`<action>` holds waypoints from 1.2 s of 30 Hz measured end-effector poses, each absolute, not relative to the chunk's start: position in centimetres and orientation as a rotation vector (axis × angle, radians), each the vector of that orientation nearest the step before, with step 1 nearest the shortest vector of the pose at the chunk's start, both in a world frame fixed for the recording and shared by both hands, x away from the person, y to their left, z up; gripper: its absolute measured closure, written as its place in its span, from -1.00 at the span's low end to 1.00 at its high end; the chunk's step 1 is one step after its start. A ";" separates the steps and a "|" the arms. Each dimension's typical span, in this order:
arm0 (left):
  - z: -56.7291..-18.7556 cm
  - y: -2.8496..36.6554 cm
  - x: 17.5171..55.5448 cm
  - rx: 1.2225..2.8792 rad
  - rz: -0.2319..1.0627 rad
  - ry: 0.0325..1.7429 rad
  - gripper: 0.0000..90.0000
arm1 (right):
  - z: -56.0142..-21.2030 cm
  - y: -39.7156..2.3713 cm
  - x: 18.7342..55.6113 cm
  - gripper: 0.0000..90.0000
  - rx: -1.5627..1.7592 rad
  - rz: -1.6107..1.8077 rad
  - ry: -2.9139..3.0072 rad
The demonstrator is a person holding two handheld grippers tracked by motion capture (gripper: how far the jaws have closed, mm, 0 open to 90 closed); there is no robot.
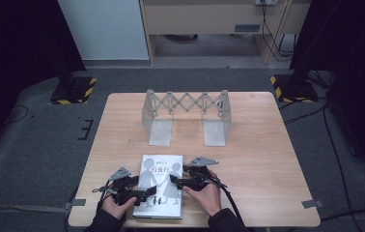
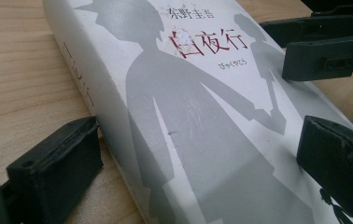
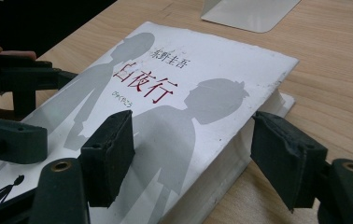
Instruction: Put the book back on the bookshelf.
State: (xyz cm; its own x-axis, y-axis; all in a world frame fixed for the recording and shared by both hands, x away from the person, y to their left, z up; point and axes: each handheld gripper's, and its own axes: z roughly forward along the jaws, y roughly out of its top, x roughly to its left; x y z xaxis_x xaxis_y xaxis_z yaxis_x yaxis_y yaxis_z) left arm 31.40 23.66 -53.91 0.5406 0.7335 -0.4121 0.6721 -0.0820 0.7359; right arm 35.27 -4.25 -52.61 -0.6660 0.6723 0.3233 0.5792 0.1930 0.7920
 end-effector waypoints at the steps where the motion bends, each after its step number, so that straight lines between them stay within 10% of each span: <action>1: -53.9 23.7 31.4 1.792 0.078 1.167 -1.00 | -52.7 -4.2 35.3 -0.33 1.245 1.493 2.352; 11: -53.9 23.8 31.5 1.783 0.072 1.167 -1.00 | -53.0 -3.9 35.6 -0.38 1.269 1.536 2.360; 20: -52.6 25.1 31.0 1.770 0.165 1.154 -0.34 | -52.6 -3.7 35.3 -0.37 1.227 1.538 2.332; 36: -51.9 26.2 30.7 1.783 0.190 1.135 -0.20 | -50.6 -3.0 35.4 -0.33 1.176 1.668 2.283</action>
